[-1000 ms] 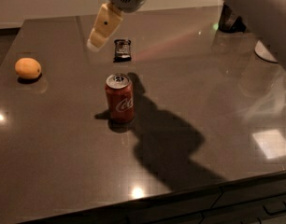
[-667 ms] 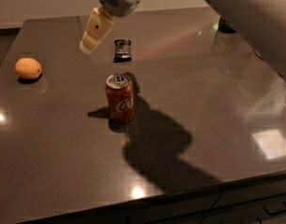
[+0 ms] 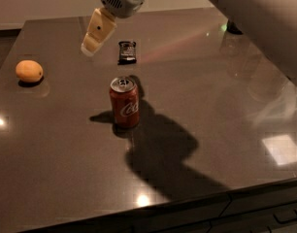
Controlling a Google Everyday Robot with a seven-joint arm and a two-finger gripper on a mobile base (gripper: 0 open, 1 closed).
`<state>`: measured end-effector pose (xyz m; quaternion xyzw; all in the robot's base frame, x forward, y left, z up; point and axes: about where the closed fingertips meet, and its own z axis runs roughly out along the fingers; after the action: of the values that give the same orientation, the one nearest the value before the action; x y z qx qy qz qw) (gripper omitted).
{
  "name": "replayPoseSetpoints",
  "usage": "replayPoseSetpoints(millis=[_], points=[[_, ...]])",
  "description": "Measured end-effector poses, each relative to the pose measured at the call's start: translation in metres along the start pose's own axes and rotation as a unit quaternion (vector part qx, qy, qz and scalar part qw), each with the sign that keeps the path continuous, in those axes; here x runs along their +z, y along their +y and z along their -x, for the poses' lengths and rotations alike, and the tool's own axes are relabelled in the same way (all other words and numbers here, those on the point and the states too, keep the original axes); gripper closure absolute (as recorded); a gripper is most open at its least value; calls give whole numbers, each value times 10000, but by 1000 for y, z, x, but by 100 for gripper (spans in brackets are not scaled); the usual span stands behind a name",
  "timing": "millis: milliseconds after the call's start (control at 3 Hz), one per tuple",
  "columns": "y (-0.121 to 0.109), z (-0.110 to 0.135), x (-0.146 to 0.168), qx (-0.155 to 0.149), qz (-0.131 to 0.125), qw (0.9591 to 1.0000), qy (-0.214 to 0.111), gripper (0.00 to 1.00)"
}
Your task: Move orange near rxbar chocolate
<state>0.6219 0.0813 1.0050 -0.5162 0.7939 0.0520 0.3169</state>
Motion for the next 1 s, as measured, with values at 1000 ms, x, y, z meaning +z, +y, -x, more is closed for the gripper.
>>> replayPoseSetpoints(millis=[1000], points=[[-3,52,100,237,520,9984,-31,0]])
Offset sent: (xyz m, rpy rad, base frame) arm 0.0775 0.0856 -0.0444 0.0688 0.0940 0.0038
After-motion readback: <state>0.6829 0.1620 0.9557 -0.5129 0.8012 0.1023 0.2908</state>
